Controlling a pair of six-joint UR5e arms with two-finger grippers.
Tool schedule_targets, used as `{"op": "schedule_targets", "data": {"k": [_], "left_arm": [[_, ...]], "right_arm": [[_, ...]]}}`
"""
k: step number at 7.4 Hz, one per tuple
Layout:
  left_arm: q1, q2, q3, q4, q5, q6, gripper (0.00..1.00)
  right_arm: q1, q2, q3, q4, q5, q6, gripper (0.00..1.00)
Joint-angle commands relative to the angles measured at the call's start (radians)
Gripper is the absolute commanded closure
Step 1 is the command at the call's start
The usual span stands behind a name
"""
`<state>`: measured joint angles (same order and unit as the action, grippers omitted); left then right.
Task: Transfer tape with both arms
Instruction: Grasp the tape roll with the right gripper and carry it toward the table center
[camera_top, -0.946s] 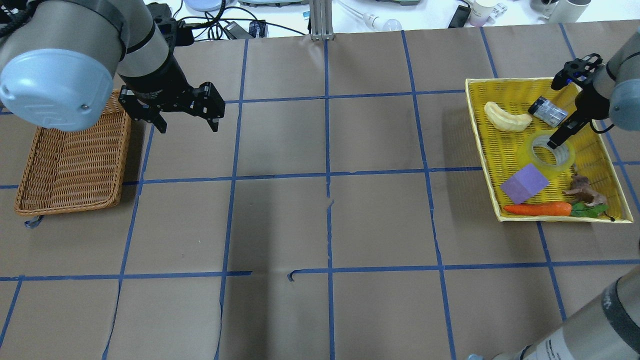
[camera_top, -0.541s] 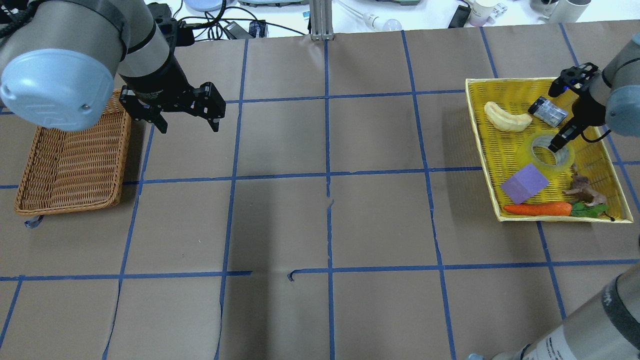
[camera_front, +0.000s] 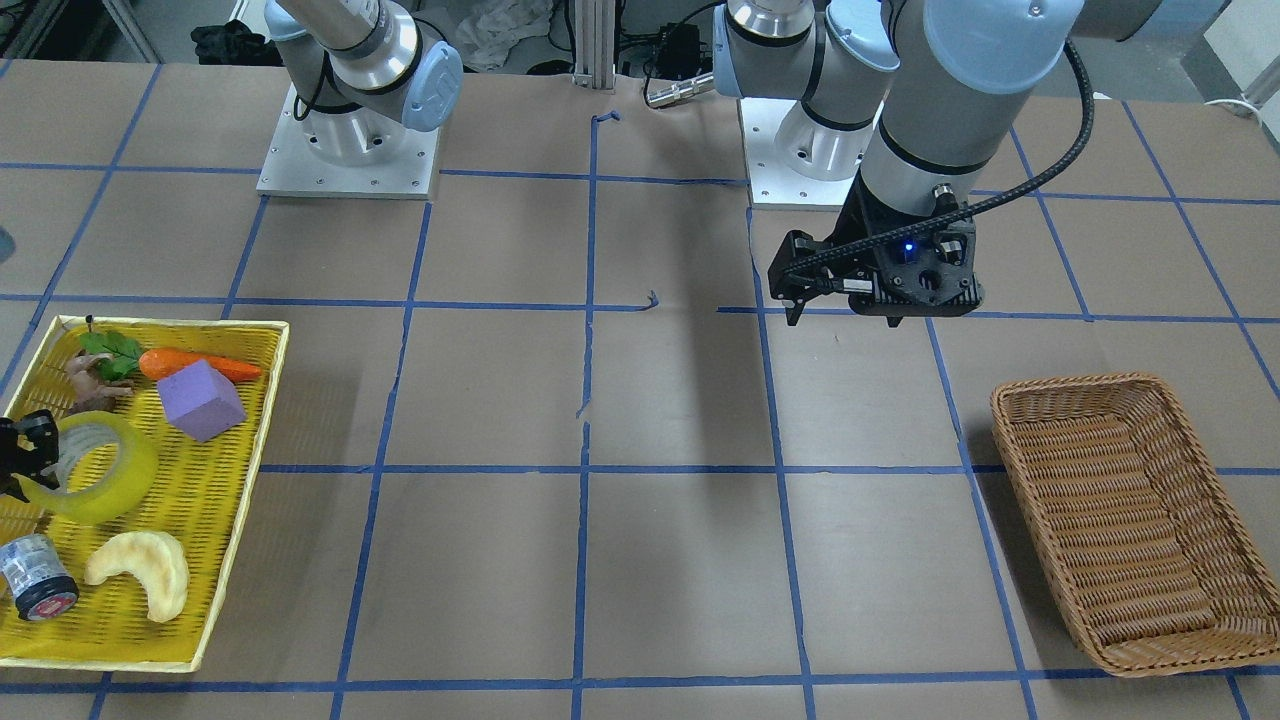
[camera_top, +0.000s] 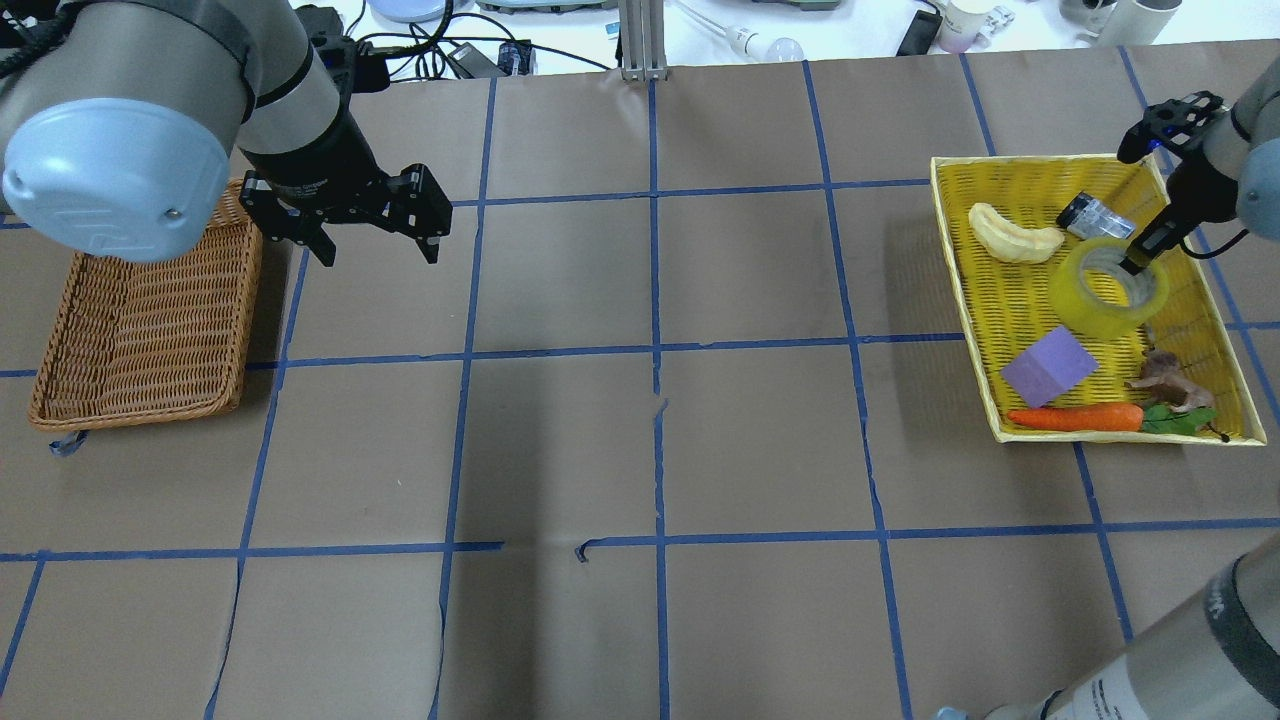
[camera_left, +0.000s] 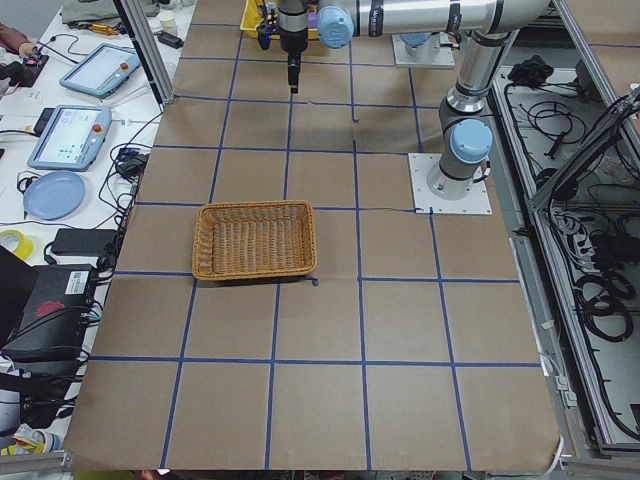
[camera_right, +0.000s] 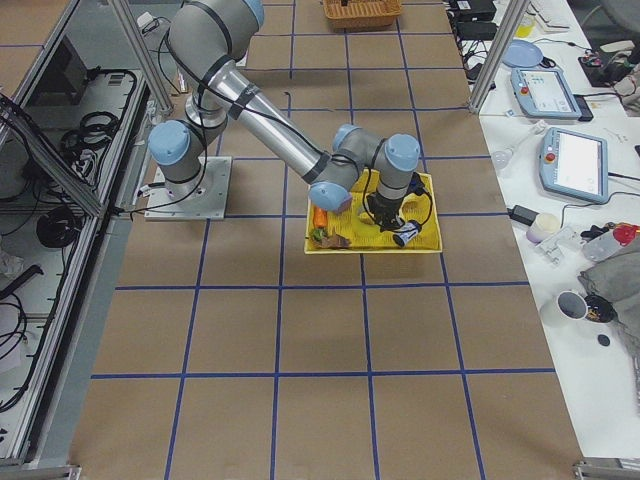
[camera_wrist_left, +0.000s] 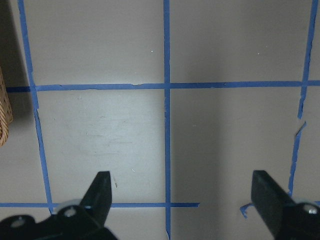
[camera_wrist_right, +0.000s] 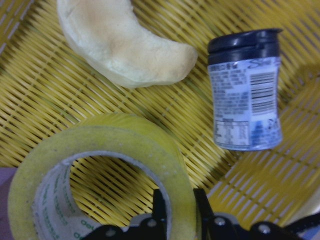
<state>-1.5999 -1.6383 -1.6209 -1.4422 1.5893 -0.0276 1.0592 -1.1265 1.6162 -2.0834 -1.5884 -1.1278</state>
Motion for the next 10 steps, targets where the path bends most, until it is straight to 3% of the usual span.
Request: {"op": "schedule_targets", "data": {"k": [1, 2, 3, 4, 6, 10], "left_arm": [[0.000, 0.000, -0.001, 0.000, 0.000, 0.000, 0.00], [0.000, 0.000, 0.001, 0.000, 0.000, -0.001, 0.00], [0.000, 0.000, 0.001, 0.000, 0.000, 0.000, 0.00], [0.002, 0.000, 0.001, 0.000, 0.000, 0.000, 0.00], [0.008, 0.000, -0.001, 0.000, 0.001, 0.006, 0.00], [0.014, 0.000, -0.001, 0.000, 0.008, 0.008, 0.00]], "right_arm": [[0.046, -0.009, -0.116, 0.091, 0.016, 0.073, 1.00], [0.132, -0.009, -0.157, 0.118, 0.001, 0.150, 1.00], [0.196, -0.010, -0.200, 0.220, -0.004, 0.272, 1.00], [0.278, -0.024, -0.209, 0.282, -0.002, 0.487, 1.00], [0.442, -0.012, -0.211, 0.278, 0.007, 0.784, 1.00], [0.646, 0.218, -0.338, 0.139, 0.018, 1.107, 1.00]]}}
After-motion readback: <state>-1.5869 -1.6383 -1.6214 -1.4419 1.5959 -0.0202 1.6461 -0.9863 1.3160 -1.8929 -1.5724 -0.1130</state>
